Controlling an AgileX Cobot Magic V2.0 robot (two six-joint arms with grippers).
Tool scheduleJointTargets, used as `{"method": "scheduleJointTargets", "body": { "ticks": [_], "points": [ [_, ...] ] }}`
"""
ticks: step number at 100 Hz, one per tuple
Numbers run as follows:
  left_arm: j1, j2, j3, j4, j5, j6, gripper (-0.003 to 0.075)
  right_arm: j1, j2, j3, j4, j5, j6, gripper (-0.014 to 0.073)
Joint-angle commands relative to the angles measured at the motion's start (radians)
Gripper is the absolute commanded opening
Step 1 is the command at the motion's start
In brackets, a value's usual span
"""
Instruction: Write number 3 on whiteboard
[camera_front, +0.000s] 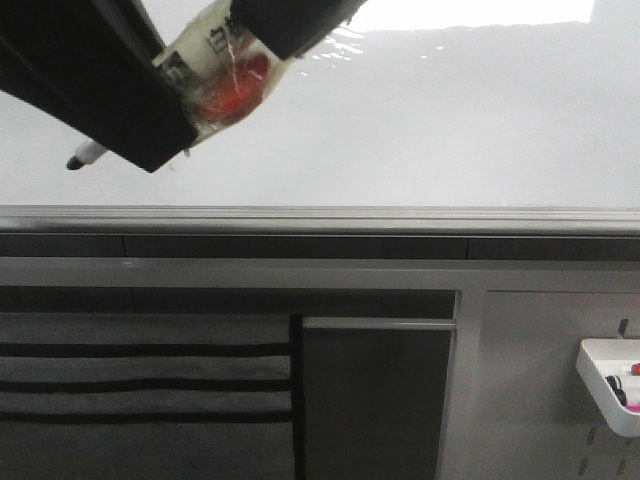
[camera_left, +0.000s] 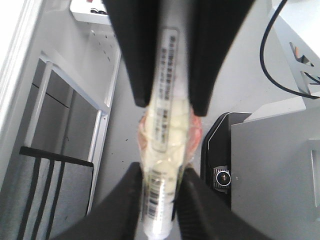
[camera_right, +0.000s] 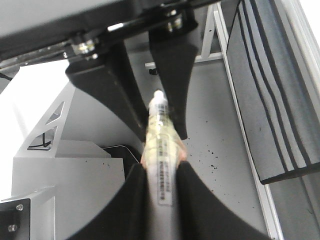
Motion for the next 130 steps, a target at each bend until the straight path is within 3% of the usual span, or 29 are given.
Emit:
{"method": "scheduleJointTargets", "body": {
  "ticks": [1, 7, 14, 46, 71, 85, 100, 130],
  "points": [
    [-0.004, -0.025, -0.033, -0.051, -0.048, -0.008, 0.0309, 0.0, -0.022, -0.037, 0.032, -0.027, -0.011, 0.0001],
    [-0.004, -0.025, -0.033, -0.049, -0.053, -0.008, 0.0393, 0.0, -0.022, -0.037, 0.032, -0.027, -0.011, 0.0001],
    [-0.004, -0.025, -0.035, -0.041, -0.055, -0.01, 0.0436, 0.0, -0.022, -0.037, 0.03, -0.027, -0.011, 0.0001],
    [0.042, -0.125, -0.073, 0.006, -0.059, -0.09, 0.043, -0.084, -0.076, -0.054, -0.023, -0.013, 0.045, 0.0001],
    [0.227, -0.253, -0.051, 0.044, -0.001, -0.251, 0.043, -0.308, -0.267, -0.006, -0.143, -0.032, 0.4, 0.0001],
    [0.317, -0.333, 0.03, 0.041, -0.021, -0.292, 0.043, -0.405, -0.399, 0.143, -0.143, -0.127, 0.407, 0.0001],
    [0.357, -0.386, 0.116, 0.041, -0.086, -0.293, 0.043, -0.419, -0.482, 0.28, -0.141, -0.235, 0.407, 0.0001],
    [0.357, -0.385, 0.126, 0.041, -0.1, -0.293, 0.043, -0.419, -0.469, 0.314, -0.077, -0.293, 0.407, 0.0001]
  ]
}}
